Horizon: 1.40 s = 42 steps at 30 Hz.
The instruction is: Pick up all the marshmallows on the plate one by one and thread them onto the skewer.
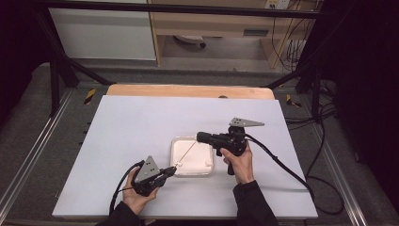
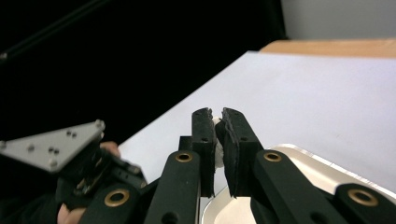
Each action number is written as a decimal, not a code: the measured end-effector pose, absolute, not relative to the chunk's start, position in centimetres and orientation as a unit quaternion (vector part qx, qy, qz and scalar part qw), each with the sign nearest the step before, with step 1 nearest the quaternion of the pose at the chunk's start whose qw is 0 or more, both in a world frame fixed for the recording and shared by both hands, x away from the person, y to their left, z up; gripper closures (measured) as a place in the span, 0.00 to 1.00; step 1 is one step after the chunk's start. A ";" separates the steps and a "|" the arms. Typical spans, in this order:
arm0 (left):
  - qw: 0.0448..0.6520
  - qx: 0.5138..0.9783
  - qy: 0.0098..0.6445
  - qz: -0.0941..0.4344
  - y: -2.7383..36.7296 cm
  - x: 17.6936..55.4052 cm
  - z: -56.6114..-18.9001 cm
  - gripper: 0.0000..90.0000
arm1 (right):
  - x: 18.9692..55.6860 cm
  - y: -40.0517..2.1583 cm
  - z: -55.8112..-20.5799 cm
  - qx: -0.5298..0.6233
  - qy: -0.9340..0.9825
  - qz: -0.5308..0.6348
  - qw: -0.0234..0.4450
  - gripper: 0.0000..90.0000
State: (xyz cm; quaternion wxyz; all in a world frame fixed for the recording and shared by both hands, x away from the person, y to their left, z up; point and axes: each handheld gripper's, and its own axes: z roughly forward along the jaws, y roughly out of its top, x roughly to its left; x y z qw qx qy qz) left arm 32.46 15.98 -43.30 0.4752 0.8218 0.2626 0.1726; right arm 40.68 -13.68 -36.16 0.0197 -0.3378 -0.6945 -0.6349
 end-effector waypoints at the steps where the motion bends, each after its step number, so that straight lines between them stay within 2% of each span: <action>1: 0.479 0.820 0.266 0.169 16.1 32.4 -43.5 0.99 | 40.7 -14.2 -35.9 -0.343 -0.684 -0.644 0.015 0.93; 4: 0.490 0.816 0.258 0.167 15.9 32.3 -43.2 0.99 | 40.7 -15.0 -35.3 -0.344 -0.687 -0.640 0.009 0.93; 19: 0.483 0.819 0.256 0.171 15.7 32.3 -43.2 0.99 | 40.6 -13.7 -36.7 -0.333 -0.698 -0.633 0.038 0.93; 42: 0.491 0.810 0.268 0.177 15.5 32.1 -43.5 0.99 | 40.0 -12.7 -37.6 -0.331 -0.685 -0.647 0.048 0.93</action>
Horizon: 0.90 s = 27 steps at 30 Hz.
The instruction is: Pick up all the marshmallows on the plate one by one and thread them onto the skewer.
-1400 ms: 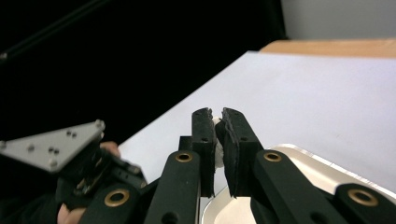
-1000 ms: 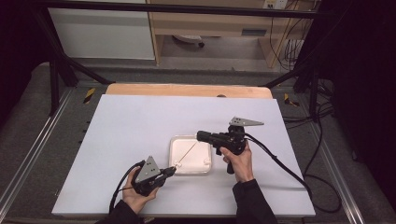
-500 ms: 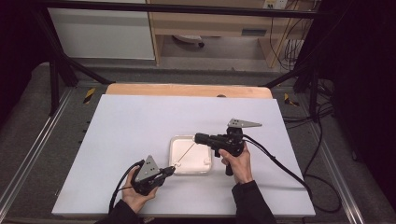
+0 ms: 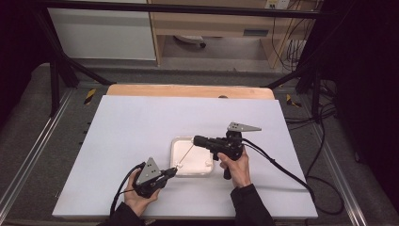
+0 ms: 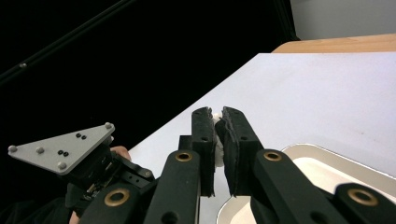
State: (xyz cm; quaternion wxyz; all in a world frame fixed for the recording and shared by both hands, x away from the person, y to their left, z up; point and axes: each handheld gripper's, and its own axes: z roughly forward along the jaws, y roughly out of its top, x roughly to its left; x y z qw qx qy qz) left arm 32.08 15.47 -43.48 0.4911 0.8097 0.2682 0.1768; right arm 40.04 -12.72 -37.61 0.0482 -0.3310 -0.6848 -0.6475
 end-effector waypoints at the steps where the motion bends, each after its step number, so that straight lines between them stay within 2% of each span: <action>1: 0.492 0.809 0.269 0.178 15.5 32.0 -43.5 0.99 | 40.0 -12.6 -37.7 -0.332 -0.685 -0.647 0.049 0.93; 6: 0.495 0.804 0.274 0.183 15.6 32.0 -43.3 0.99 | 40.0 -12.5 -37.9 -0.331 -0.688 -0.644 0.046 0.93; 15: 0.471 0.823 0.256 0.188 14.8 32.0 -43.5 0.99 | 39.8 -12.3 -37.9 -0.313 -0.699 -0.640 0.064 0.93; 27: 0.465 0.825 0.271 0.173 14.5 32.2 -43.3 0.99 | 39.6 -12.1 -37.8 -0.305 -0.712 -0.631 0.048 0.92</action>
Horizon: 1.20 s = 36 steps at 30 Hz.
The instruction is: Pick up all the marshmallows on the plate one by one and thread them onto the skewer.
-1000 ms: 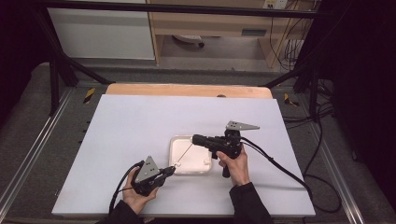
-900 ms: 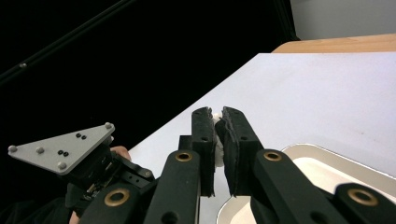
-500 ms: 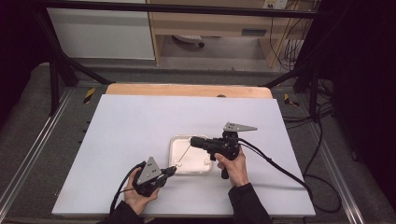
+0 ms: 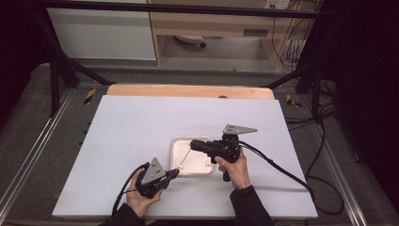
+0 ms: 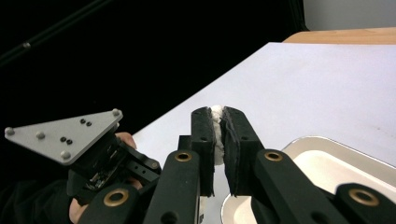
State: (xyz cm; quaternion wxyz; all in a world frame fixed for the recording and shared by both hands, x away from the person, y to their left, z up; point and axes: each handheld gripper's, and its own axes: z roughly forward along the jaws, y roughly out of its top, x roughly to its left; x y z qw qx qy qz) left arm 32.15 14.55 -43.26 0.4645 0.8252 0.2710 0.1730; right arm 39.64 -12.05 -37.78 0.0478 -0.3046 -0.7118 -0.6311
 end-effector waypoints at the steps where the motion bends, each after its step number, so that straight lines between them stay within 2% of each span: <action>1: 0.463 0.826 0.271 0.170 14.5 32.2 -43.2 0.99 | 39.7 -12.1 -37.8 -0.306 -0.714 -0.628 0.043 0.92; 9: 0.469 0.823 0.276 0.165 14.7 32.2 -42.9 0.99 | 39.5 -11.9 -37.8 -0.303 -0.718 -0.626 0.027 0.92; 17: 0.466 0.826 0.277 0.158 14.5 32.5 -43.3 0.99 | 39.5 -11.9 -37.9 -0.297 -0.716 -0.630 0.042 0.90; 26: 0.465 0.828 0.271 0.156 14.5 32.5 -43.5 0.99 | 39.5 -12.0 -37.8 -0.306 -0.712 -0.630 0.042 0.78; 36: 0.452 0.835 0.269 0.160 14.2 32.3 -43.6 0.99 | 39.4 -11.8 -38.4 -0.309 -0.707 -0.635 0.032 0.89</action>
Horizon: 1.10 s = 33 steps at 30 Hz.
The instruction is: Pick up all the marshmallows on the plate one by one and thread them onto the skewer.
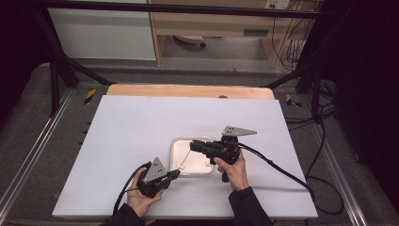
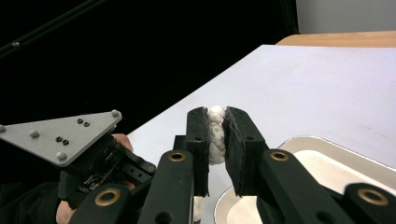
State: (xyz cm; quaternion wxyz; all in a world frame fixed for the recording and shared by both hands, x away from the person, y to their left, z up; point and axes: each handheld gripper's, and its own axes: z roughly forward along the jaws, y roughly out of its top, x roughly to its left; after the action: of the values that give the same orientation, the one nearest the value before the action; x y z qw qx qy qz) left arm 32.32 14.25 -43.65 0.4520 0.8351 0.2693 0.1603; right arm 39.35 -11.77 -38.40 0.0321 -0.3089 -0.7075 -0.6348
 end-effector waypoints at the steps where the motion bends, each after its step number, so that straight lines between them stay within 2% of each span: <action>1: 0.455 0.833 0.271 0.159 14.2 32.3 -43.7 0.99 | 39.3 -11.6 -38.6 -0.310 -0.708 -0.634 0.035 0.89; 7: 0.458 0.830 0.267 0.175 14.1 32.1 -43.5 0.99 | 39.0 -11.5 -38.7 -0.311 -0.706 -0.636 0.020 0.90; 20: 0.443 0.837 0.264 0.183 13.9 32.1 -43.6 0.99 | 38.8 -11.3 -39.0 -0.301 -0.714 -0.630 0.043 0.90; 33: 0.443 0.837 0.263 0.187 14.2 32.1 -43.4 0.99 | 38.8 -11.3 -39.2 -0.298 -0.724 -0.620 0.046 0.91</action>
State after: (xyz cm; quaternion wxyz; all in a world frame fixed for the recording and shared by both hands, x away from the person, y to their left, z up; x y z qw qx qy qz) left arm 32.14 14.16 -43.42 0.4426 0.8367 0.2632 0.1866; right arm 38.75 -11.29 -39.17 0.0455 -0.2980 -0.7240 -0.6204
